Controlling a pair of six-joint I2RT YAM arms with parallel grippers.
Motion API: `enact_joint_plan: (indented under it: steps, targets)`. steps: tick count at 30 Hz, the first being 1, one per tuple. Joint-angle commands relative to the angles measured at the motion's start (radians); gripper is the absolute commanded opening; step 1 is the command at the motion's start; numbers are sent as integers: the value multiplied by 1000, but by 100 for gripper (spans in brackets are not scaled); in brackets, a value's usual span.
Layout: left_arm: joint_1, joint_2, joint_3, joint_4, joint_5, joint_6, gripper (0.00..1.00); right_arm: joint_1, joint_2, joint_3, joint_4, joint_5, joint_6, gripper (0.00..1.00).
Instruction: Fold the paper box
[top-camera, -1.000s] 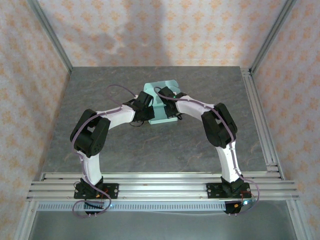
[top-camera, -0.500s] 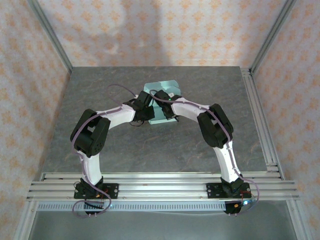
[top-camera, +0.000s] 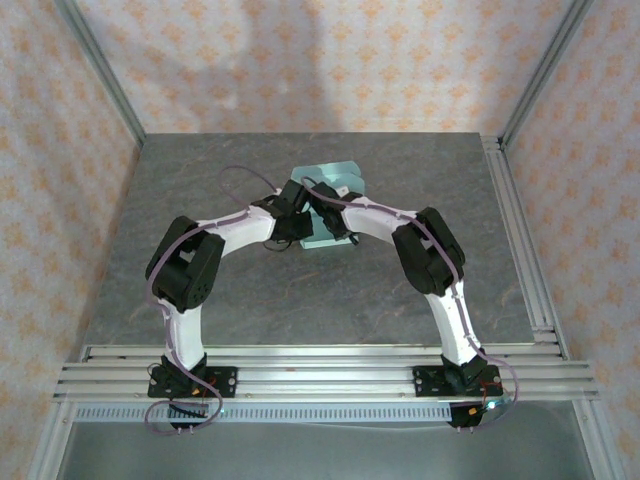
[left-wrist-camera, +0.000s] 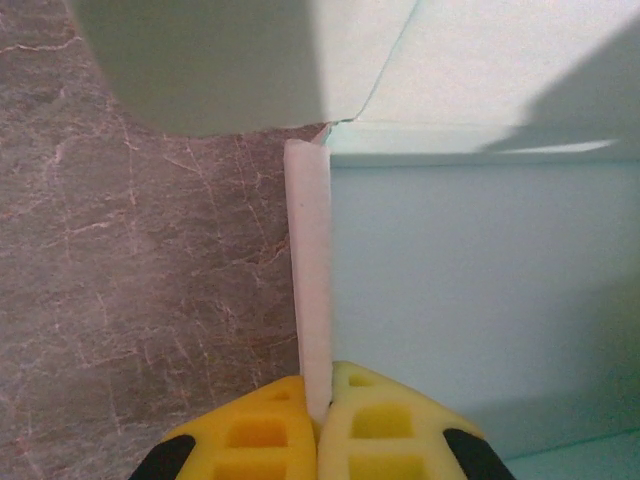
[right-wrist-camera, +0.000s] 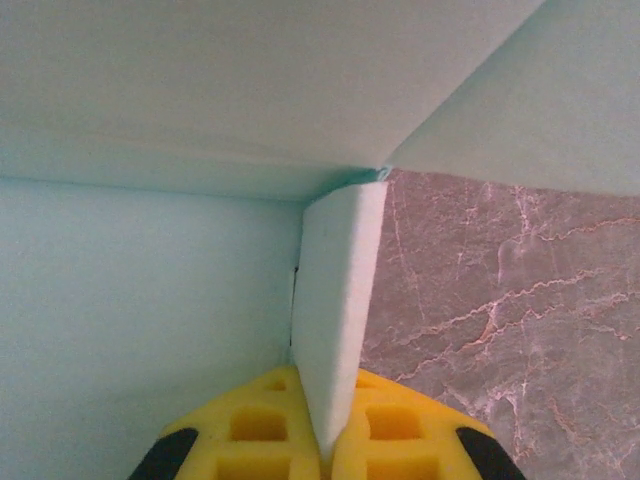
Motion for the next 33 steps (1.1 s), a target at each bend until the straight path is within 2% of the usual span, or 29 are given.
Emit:
enact_joint_plan:
  steps: [1, 2, 3, 4, 5, 6, 12, 13, 14, 15, 17, 20, 21, 22, 23, 25, 30, 33]
  targets:
    - [-13, 13, 23, -36, -3, 23, 0, 5, 20, -39, -39, 107, -35, 2]
    - [-13, 15, 25, -40, 0, 24, 0, 5, 18, -50, -27, 129, -37, 14]
    - [-14, 16, 28, -45, 5, 25, 0, 5, 17, -56, -23, 143, -40, 21]
    - [-15, 17, 27, -46, 7, 27, 0, 5, 17, -58, -25, 152, -40, 23]
    - [-16, 13, 24, -44, 5, 28, 0, 6, 17, -60, -23, 151, -45, 18]
    - [-17, 13, 22, -45, 0, 27, 0, 5, 18, -63, -23, 140, -50, 1]
    - [-21, 14, 23, -27, 0, 19, 0, 5, 24, -59, -38, 148, -56, 0]
    - [-21, 19, 29, -31, 2, 25, 0, 6, 15, -74, -20, 158, -56, 10]
    - [-22, 27, 38, -45, -2, 32, 0, 5, 11, -80, -12, 164, -50, 25]
    - [-21, 29, 42, -55, -10, 33, 0, 5, 9, -78, -17, 162, -47, 27]
    - [-22, 24, 37, -53, -16, 29, 0, 5, 9, -66, -35, 129, -47, 0]
    - [-21, 31, 42, -49, -2, 35, 0, 5, 7, -61, -37, 106, -34, 0]
    - [-21, 38, 52, -59, -2, 40, 0, 3, 2, -65, -29, 99, -24, 4]
    - [-22, 39, 58, -70, -6, 45, 0, 1, -7, -71, -21, 84, -13, 22]
    - [-22, 35, 57, -73, -13, 49, 0, -1, -17, -77, -12, 69, -4, 31]
    - [-21, 28, 56, -74, -20, 50, 0, -2, -39, -86, 0, 56, 6, 35]
    - [-22, 24, 58, -73, -18, 44, 0, -21, -110, -137, 65, 25, 4, 52]
    - [-22, 18, 54, -74, -21, 43, 0, -39, -173, -180, 121, -40, 5, 60]
